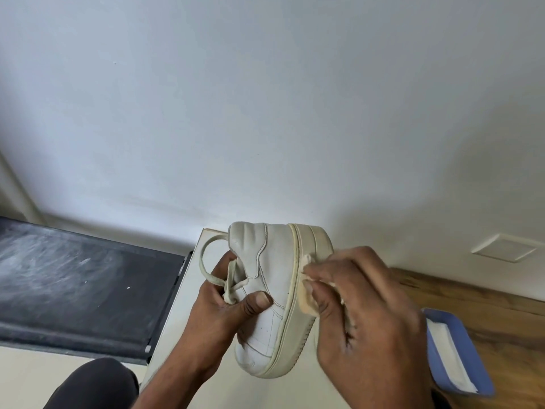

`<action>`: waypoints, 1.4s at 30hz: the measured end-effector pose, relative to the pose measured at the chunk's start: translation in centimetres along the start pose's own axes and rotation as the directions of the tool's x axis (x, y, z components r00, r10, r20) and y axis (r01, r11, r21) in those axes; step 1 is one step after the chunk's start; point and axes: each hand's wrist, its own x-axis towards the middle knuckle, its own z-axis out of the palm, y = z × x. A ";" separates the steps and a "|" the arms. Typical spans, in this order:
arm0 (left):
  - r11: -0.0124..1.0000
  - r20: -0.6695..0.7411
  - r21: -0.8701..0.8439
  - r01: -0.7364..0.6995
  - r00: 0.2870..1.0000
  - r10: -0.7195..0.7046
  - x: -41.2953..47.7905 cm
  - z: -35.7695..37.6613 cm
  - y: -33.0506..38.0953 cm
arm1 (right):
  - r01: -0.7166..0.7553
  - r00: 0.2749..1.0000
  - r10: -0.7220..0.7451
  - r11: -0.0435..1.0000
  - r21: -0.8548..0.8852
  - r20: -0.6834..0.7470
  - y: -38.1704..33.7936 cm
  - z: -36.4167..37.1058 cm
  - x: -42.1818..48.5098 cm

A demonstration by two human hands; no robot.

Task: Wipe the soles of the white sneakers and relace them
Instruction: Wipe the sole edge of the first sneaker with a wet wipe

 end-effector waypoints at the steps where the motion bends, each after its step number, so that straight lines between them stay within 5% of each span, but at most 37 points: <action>1: 1.000 0.007 0.016 -0.009 1.000 0.009 0.0 -0.1 0.1 | -0.023 1.000 0.023 1.000 0.011 -0.005 0.3 -0.3 0.3; 7: 0.994 0.041 0.090 -0.068 0.997 0.064 0.0 0.0 0.2 | -0.156 0.988 0.155 0.987 -0.031 -0.008 1.6 -1.4 1.9; 13: 0.996 0.050 0.064 -0.055 0.997 0.052 0.0 0.0 0.4 | -0.051 0.993 0.044 0.996 0.067 0.107 0.0 -1.4 1.1; 20: 0.994 0.067 0.103 -0.038 0.997 0.031 -0.1 0.1 0.6 | -0.159 0.983 0.161 0.987 -0.033 0.091 3.3 -1.9 3.0; 31: 0.996 0.066 0.085 0.004 0.998 -0.010 -0.1 0.1 1.0 | -0.133 0.969 0.101 0.982 0.132 0.227 1.6 -2.6 2.6; 42: 0.957 0.151 0.274 -0.094 0.987 0.054 -0.2 0.4 1.8 | -0.172 0.960 0.145 0.980 0.096 0.240 2.1 -3.4 2.4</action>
